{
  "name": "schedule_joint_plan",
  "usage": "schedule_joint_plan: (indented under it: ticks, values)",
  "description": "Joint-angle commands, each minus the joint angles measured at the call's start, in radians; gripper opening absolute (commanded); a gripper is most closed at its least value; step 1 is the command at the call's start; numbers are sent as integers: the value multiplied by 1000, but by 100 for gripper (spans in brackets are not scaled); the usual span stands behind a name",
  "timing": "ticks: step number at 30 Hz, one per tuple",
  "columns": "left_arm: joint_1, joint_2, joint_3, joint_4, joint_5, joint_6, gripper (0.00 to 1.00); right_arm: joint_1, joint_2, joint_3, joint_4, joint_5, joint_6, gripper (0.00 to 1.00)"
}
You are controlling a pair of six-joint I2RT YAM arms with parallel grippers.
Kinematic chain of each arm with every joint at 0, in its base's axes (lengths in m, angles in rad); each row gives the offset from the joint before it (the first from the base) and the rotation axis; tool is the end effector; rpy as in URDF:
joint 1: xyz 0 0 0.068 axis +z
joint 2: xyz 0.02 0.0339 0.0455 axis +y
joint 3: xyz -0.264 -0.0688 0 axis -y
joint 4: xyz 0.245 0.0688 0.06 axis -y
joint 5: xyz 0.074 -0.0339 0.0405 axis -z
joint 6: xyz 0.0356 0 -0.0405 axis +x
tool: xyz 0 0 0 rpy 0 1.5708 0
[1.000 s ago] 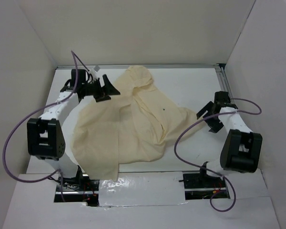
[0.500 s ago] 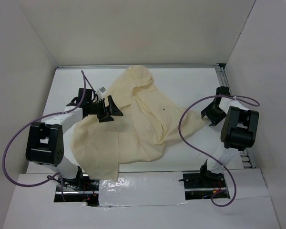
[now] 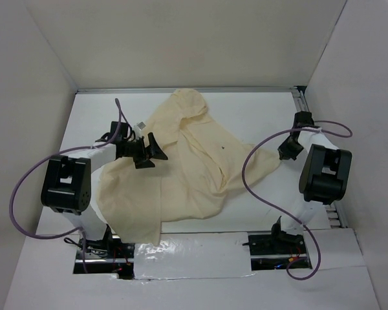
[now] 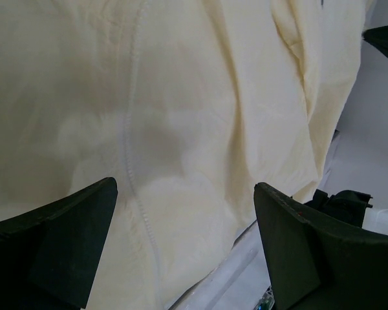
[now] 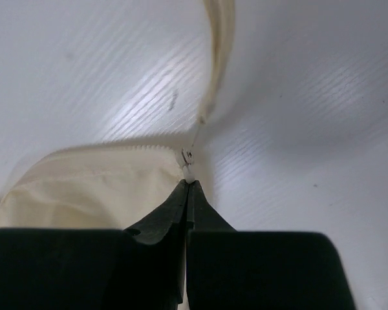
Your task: Zip up the jacket
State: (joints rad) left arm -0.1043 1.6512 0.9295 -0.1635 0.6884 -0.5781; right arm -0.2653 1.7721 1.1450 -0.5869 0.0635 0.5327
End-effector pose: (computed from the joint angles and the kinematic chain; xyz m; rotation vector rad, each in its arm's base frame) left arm 0.3249 -0.0567 0.1813 -0.2746 2.4945 -1.1381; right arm 0.3320 -0.0925 0.1744 1.0945 2.5551 -0.0207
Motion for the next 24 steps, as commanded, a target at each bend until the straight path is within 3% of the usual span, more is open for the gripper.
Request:
schedule_joint_plan:
  ticks: [1, 6, 10, 14, 20, 24]
  values:
    - [3, 50, 48, 38, 16, 21, 99, 56, -169, 73, 6, 9, -83, 0]
    - [17, 134, 106, 27, 31, -2, 99, 257, -373, 125, -70, 133, -190, 0]
    - [38, 144, 133, 21, 54, -49, 99, 585, -557, 92, -103, 116, -229, 0]
    - [48, 145, 153, -16, 11, -45, 99, 914, -638, 39, -136, 61, -240, 0]
    - [57, 199, 180, -71, -76, -58, 99, 1426, -497, -14, -64, -123, -206, 0]
    - [66, 214, 170, -42, -64, -74, 99, 1526, -337, -18, 16, -333, -194, 0]
